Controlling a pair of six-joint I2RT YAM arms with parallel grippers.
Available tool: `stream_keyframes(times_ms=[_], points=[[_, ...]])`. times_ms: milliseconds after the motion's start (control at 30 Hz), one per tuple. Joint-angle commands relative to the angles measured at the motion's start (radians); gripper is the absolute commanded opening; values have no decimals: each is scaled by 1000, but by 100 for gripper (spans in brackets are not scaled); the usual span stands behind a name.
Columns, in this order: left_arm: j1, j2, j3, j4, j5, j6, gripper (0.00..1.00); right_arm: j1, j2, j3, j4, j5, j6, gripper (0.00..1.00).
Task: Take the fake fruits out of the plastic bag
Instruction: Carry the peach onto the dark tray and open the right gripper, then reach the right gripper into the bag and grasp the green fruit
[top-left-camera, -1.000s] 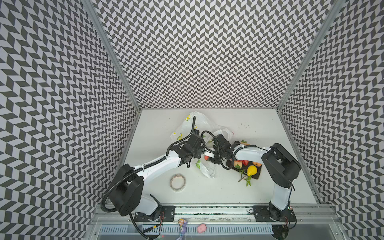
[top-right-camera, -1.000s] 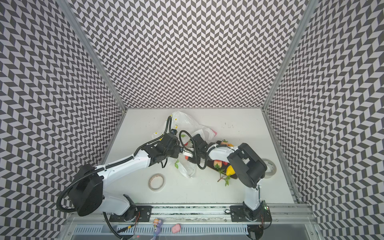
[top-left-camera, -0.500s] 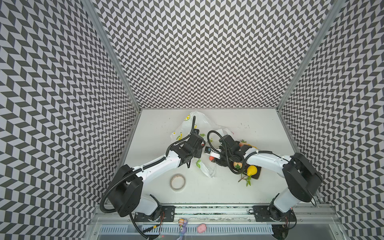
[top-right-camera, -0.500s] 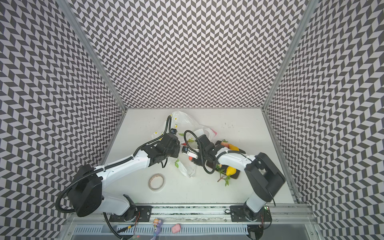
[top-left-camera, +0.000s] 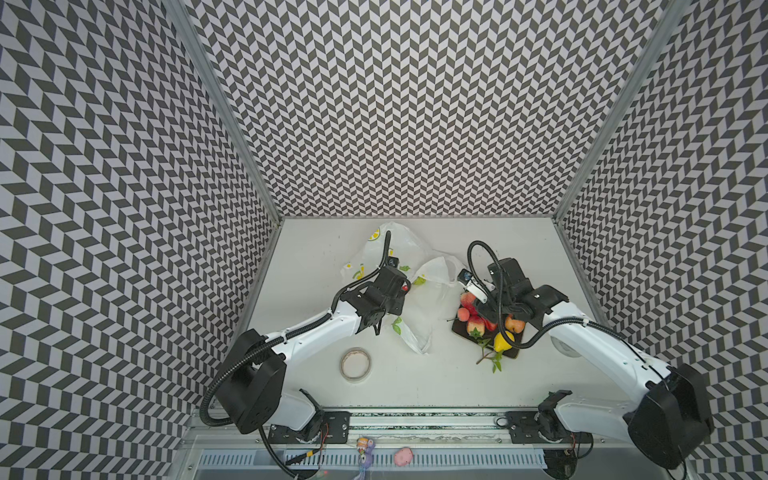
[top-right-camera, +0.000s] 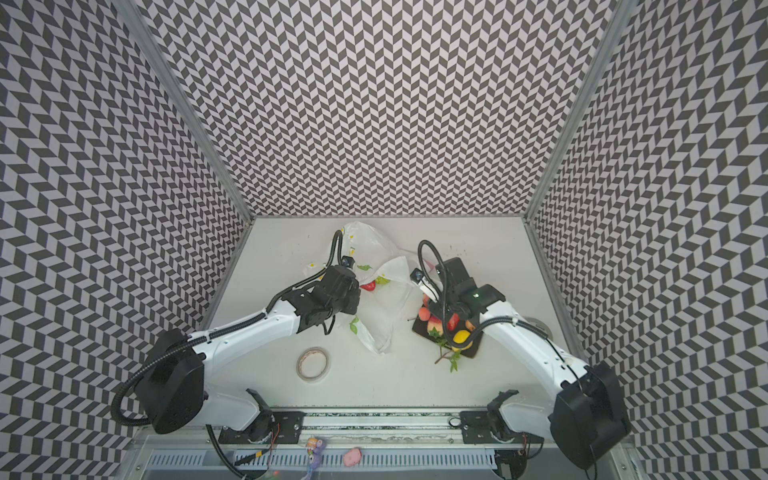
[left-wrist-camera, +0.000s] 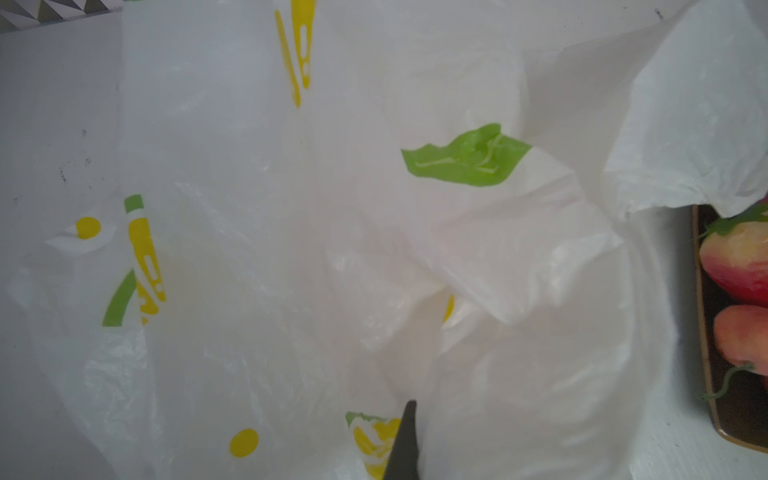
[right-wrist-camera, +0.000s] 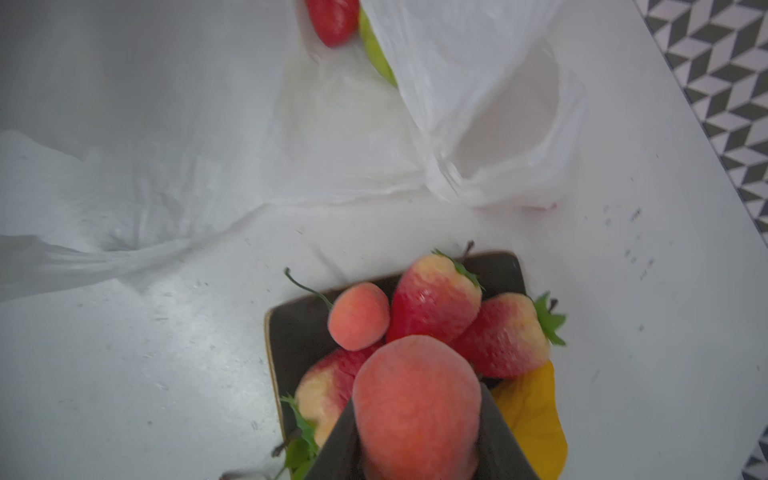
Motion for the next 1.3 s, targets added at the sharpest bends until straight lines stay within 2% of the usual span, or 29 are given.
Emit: stream_keyframes(times_ms=[0, 167, 300, 467, 767, 1067, 1267], points=[[-6, -6, -17, 30, 14, -3, 0, -53, -27, 15, -81, 90, 10, 28], [-7, -17, -31, 34, 21, -1, 0, -98, -4, -17, -115, 182, 35, 27], [-8, -25, -37, 36, 18, 3, 0, -98, 8, -38, -123, 240, 98, 28], [-7, -24, -34, 40, 19, 5, 0, -98, 10, -71, -154, 283, 106, 28], [-7, -23, -32, 42, 16, 11, 0, -97, 76, -59, -116, 237, 112, 32], [-7, -12, -22, 43, 15, 14, 0, -97, 70, -50, -122, 223, 118, 47], [-7, -3, -11, 45, 13, 22, 0, -97, 43, -29, -145, 217, 115, 53]])
